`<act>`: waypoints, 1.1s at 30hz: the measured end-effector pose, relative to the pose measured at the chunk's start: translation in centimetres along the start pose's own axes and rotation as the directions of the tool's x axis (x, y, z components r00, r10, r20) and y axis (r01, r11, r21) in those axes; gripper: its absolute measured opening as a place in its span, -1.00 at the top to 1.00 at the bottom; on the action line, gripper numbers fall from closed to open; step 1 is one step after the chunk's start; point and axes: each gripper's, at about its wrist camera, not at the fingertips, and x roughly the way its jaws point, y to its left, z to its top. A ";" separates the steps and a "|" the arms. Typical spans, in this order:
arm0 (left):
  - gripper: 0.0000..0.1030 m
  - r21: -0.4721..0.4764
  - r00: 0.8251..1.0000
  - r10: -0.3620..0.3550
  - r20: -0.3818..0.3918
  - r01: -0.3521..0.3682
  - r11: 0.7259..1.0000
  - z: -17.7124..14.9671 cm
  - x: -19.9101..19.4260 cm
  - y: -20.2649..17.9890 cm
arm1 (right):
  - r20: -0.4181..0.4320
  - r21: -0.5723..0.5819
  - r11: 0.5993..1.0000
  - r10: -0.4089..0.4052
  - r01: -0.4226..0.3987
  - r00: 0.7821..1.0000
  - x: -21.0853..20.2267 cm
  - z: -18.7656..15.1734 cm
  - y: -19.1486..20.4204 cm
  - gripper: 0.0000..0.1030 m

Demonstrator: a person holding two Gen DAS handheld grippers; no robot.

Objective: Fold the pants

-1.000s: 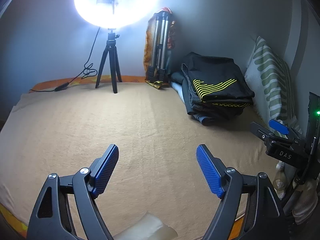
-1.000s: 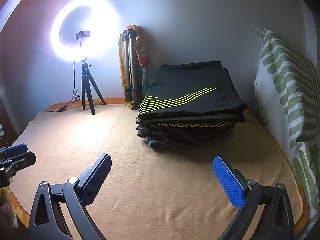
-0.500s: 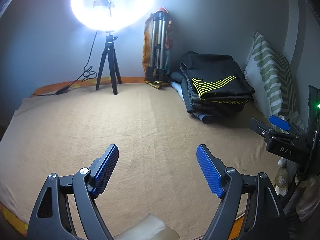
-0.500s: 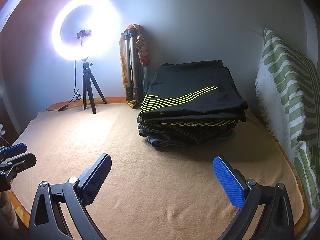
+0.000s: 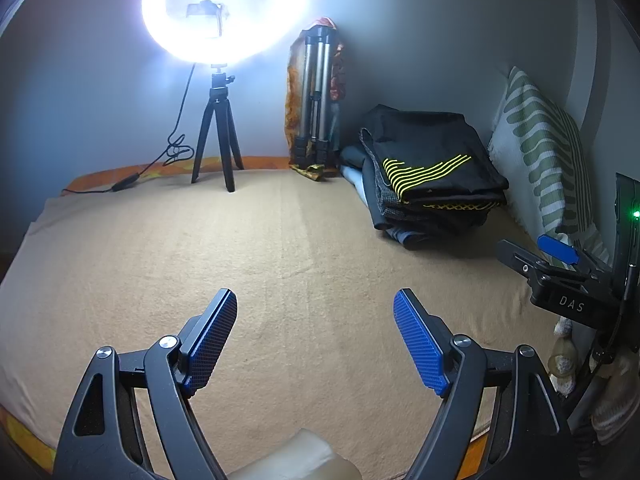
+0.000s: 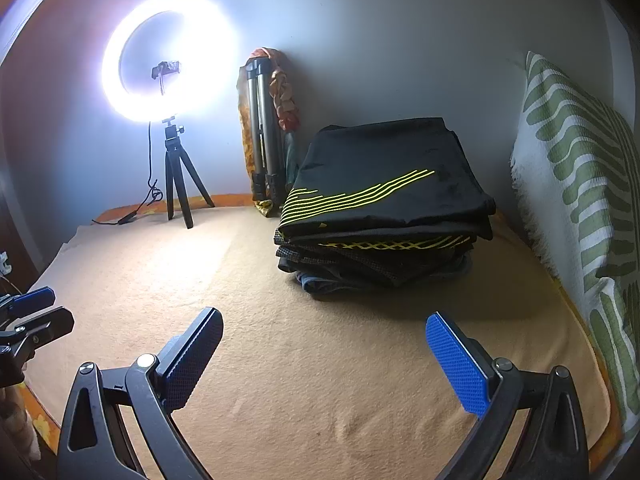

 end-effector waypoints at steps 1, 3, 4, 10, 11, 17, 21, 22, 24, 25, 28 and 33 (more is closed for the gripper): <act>-0.57 0.001 1.000 -0.001 0.001 0.001 1.000 0.0 0.0 0.0 | -0.001 0.000 1.000 0.001 -0.001 1.000 0.0 0.0 0.0 -0.99; -0.57 0.003 1.000 -0.001 0.002 0.001 1.000 0.0 0.0 0.0 | 0.000 0.000 1.000 0.000 0.000 1.000 0.0 0.0 0.0 -1.00; -0.57 0.004 1.000 -0.003 0.002 0.003 1.000 0.1 0.0 0.0 | 0.000 -0.001 1.000 0.000 0.000 1.000 0.0 0.0 0.0 -1.00; -0.57 0.003 1.000 -0.003 0.002 0.003 1.000 0.1 -0.1 0.0 | 0.000 -0.001 1.000 0.000 0.000 1.000 0.0 0.0 0.0 -1.00; -0.57 0.002 1.000 -0.005 0.004 0.005 1.000 0.1 -0.1 0.0 | 0.000 0.000 1.000 -0.001 0.001 1.000 0.0 0.0 0.0 -1.00; -0.57 0.005 1.000 -0.005 0.008 0.005 1.000 0.2 -0.3 -0.3 | 0.001 0.004 1.000 -0.001 0.001 1.000 0.0 -0.1 -0.1 -0.99; -0.57 0.008 1.000 -0.005 0.009 0.005 1.000 0.2 -0.3 -0.4 | 0.001 0.001 1.000 -0.001 0.001 1.000 -0.1 -0.1 0.0 -1.00; -0.57 0.008 1.000 -0.005 0.008 0.005 1.000 0.2 -0.3 -0.5 | 0.001 0.002 1.000 -0.002 0.002 1.000 -0.1 -0.1 0.0 -1.00; -0.57 0.009 1.000 -0.004 0.009 0.004 1.000 0.2 -0.3 -0.5 | 0.001 0.002 1.000 -0.002 0.002 1.000 -0.1 0.0 0.0 -1.00; -0.57 0.009 1.000 -0.005 0.009 0.005 1.000 0.3 -0.3 -0.5 | 0.002 0.002 1.000 -0.002 0.002 1.000 -0.1 0.0 0.0 -0.99; -0.57 0.007 1.000 -0.006 0.009 0.006 1.000 0.3 -0.3 -0.5 | 0.001 0.002 1.000 -0.002 0.002 1.000 -0.1 0.0 0.0 -0.99; -0.57 0.008 1.000 -0.006 0.010 0.006 1.000 0.3 -0.3 -0.5 | 0.001 0.001 1.000 -0.001 0.001 1.000 -0.1 0.0 0.0 -1.00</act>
